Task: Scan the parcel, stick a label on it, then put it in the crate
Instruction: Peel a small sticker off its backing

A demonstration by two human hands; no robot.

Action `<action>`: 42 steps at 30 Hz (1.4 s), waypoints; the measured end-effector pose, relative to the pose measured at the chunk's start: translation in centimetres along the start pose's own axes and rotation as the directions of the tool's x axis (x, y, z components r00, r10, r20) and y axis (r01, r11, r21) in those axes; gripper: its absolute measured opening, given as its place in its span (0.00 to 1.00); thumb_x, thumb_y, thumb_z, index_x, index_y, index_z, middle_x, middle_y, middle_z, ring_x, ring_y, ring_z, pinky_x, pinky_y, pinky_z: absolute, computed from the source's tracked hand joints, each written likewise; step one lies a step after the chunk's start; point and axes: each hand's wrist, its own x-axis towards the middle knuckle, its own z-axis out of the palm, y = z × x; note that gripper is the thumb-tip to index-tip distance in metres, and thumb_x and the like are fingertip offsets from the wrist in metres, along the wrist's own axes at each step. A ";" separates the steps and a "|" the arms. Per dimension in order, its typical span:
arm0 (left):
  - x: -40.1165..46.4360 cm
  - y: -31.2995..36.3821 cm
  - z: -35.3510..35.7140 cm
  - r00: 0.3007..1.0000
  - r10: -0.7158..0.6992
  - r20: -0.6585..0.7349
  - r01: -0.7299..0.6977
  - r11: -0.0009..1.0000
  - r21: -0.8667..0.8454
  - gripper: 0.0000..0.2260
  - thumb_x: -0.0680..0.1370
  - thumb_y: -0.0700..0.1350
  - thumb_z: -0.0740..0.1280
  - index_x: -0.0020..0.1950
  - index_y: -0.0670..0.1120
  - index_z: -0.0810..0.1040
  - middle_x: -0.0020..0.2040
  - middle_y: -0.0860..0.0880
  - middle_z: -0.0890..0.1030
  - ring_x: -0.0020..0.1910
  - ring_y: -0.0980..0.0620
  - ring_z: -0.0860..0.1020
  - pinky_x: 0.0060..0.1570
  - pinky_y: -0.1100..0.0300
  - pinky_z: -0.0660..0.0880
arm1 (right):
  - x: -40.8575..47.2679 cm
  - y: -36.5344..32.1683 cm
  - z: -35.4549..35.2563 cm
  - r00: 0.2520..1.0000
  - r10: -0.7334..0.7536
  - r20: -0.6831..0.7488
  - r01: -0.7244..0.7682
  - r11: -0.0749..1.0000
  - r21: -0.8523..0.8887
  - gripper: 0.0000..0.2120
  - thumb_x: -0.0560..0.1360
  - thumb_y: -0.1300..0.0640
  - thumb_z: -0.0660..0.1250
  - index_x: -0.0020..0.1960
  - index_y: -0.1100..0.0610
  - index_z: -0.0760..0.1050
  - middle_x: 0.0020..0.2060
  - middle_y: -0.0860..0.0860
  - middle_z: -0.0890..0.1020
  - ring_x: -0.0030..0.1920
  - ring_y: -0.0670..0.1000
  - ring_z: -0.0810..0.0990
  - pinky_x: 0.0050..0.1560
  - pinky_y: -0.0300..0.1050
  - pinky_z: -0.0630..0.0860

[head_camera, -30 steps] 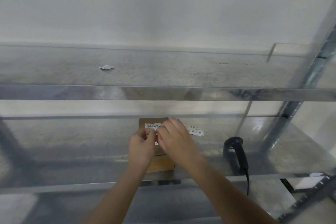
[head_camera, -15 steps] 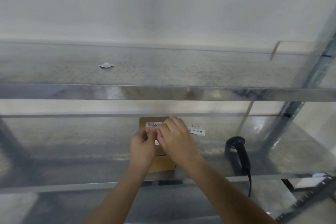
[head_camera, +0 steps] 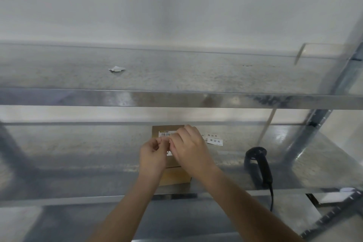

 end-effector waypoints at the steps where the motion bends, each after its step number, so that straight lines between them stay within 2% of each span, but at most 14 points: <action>1: 0.0 0.0 0.0 1.000 -0.029 0.008 0.029 1.000 -0.010 0.12 0.77 0.38 0.61 0.34 0.39 0.77 0.28 0.49 0.77 0.28 0.59 0.75 0.35 0.64 0.74 | -0.1 0.0 -0.1 1.000 -0.012 0.010 0.012 1.000 -0.003 0.07 0.73 0.63 0.64 0.37 0.58 0.76 0.32 0.53 0.79 0.35 0.53 0.76 0.41 0.45 0.75; 3: 0.0 0.0 0.2 0.996 -0.087 0.012 0.088 0.996 -0.025 0.12 0.77 0.39 0.61 0.38 0.35 0.78 0.31 0.45 0.78 0.33 0.52 0.76 0.41 0.56 0.74 | -0.4 -0.2 0.0 0.999 -0.031 0.031 0.032 0.999 -0.018 0.10 0.75 0.63 0.60 0.37 0.58 0.76 0.32 0.54 0.78 0.35 0.54 0.75 0.41 0.45 0.74; 6: -0.1 0.1 0.4 0.991 -0.132 -0.004 0.132 0.991 -0.030 0.14 0.78 0.39 0.60 0.41 0.29 0.76 0.34 0.39 0.77 0.36 0.47 0.75 0.42 0.53 0.73 | -0.5 -0.4 0.1 1.000 -0.019 0.013 0.019 1.000 -0.005 0.13 0.76 0.64 0.55 0.36 0.59 0.75 0.31 0.54 0.77 0.35 0.54 0.74 0.40 0.46 0.72; 10: -0.4 0.0 0.5 0.990 -0.142 -0.001 0.142 0.990 -0.017 0.14 0.77 0.38 0.58 0.41 0.27 0.74 0.34 0.39 0.73 0.35 0.47 0.71 0.39 0.53 0.70 | -0.5 -0.7 -0.2 1.000 -0.020 -0.024 0.020 1.000 0.008 0.06 0.72 0.65 0.62 0.37 0.58 0.72 0.30 0.54 0.75 0.34 0.54 0.72 0.39 0.45 0.66; 15: -0.9 0.3 0.5 0.987 -0.160 0.025 0.161 0.984 -0.077 0.12 0.77 0.38 0.59 0.41 0.33 0.76 0.35 0.40 0.73 0.36 0.47 0.71 0.38 0.56 0.70 | -0.7 -0.7 -0.7 0.999 -0.027 -0.030 0.027 0.999 0.017 0.09 0.73 0.67 0.59 0.37 0.59 0.74 0.31 0.54 0.76 0.35 0.55 0.73 0.38 0.46 0.71; 18: -1.2 0.5 0.3 0.987 -0.149 0.057 0.153 0.985 -0.081 0.11 0.78 0.38 0.60 0.40 0.35 0.77 0.33 0.42 0.74 0.32 0.51 0.72 0.33 0.63 0.72 | -0.8 -0.3 -1.4 0.998 -0.033 -0.054 0.034 0.999 0.020 0.05 0.70 0.65 0.65 0.36 0.60 0.75 0.32 0.54 0.77 0.35 0.54 0.74 0.40 0.45 0.71; 20: -1.2 0.4 0.4 0.987 -0.150 0.057 0.155 0.984 -0.083 0.11 0.77 0.38 0.59 0.41 0.33 0.77 0.34 0.41 0.73 0.34 0.49 0.70 0.34 0.59 0.70 | -0.9 -0.5 -1.6 0.997 -0.026 -0.068 0.028 0.999 0.026 0.03 0.70 0.65 0.65 0.37 0.60 0.74 0.32 0.55 0.78 0.37 0.54 0.72 0.42 0.44 0.69; 23: -1.2 0.1 0.4 0.987 -0.152 0.046 0.156 0.983 -0.094 0.13 0.78 0.38 0.58 0.41 0.29 0.75 0.35 0.40 0.72 0.37 0.47 0.69 0.40 0.55 0.68 | -0.9 -0.9 -1.4 0.996 -0.021 -0.083 0.024 0.999 0.038 0.06 0.74 0.65 0.58 0.40 0.58 0.70 0.32 0.55 0.77 0.39 0.53 0.67 0.43 0.44 0.66; 25: -1.3 0.1 0.4 0.988 -0.147 0.049 0.151 0.983 -0.100 0.13 0.78 0.39 0.58 0.40 0.32 0.76 0.35 0.40 0.72 0.37 0.47 0.70 0.38 0.56 0.69 | -0.9 -0.9 -1.4 0.997 -0.026 -0.079 0.030 0.999 0.044 0.07 0.75 0.64 0.56 0.40 0.58 0.70 0.32 0.55 0.77 0.39 0.53 0.68 0.42 0.44 0.66; 27: -1.2 0.1 0.3 0.987 -0.148 0.066 0.156 0.979 -0.131 0.11 0.78 0.38 0.59 0.41 0.34 0.77 0.34 0.41 0.73 0.35 0.49 0.72 0.35 0.60 0.71 | -0.9 -0.7 -1.5 0.998 -0.028 -0.062 0.031 0.998 0.049 0.06 0.74 0.65 0.61 0.39 0.59 0.73 0.32 0.55 0.77 0.37 0.54 0.71 0.41 0.45 0.70; 30: -1.2 0.3 0.1 0.983 -0.156 0.092 0.169 0.973 -0.156 0.12 0.78 0.38 0.59 0.37 0.38 0.77 0.31 0.45 0.75 0.27 0.58 0.75 0.31 0.66 0.73 | -0.8 -0.5 -1.7 0.999 -0.031 -0.021 0.032 0.998 0.055 0.04 0.70 0.65 0.67 0.37 0.60 0.76 0.33 0.55 0.77 0.36 0.54 0.75 0.40 0.45 0.74; 34: -1.2 0.1 0.1 0.984 -0.159 0.078 0.169 0.974 -0.148 0.10 0.78 0.38 0.59 0.40 0.37 0.76 0.35 0.41 0.72 0.36 0.48 0.69 0.35 0.59 0.67 | -1.0 -0.7 -1.5 0.999 -0.028 0.032 0.026 0.997 0.068 0.07 0.74 0.63 0.62 0.39 0.60 0.77 0.34 0.54 0.79 0.37 0.54 0.76 0.42 0.46 0.77; 37: -1.0 0.0 0.1 0.984 -0.161 0.076 0.169 0.977 -0.128 0.09 0.77 0.39 0.59 0.41 0.38 0.76 0.37 0.41 0.71 0.38 0.47 0.66 0.37 0.57 0.65 | -0.9 -0.7 -1.2 0.999 -0.036 0.030 0.034 0.998 0.060 0.15 0.77 0.63 0.54 0.39 0.60 0.77 0.33 0.54 0.79 0.37 0.54 0.75 0.42 0.47 0.76; 42: -0.6 -0.4 0.1 0.984 -0.167 0.062 0.174 0.976 -0.134 0.08 0.76 0.40 0.59 0.40 0.42 0.75 0.38 0.43 0.70 0.40 0.47 0.65 0.42 0.52 0.64 | -0.6 -1.0 -0.9 1.000 0.000 -0.020 0.001 0.997 0.072 0.12 0.75 0.66 0.56 0.37 0.60 0.76 0.32 0.54 0.77 0.36 0.54 0.73 0.41 0.45 0.72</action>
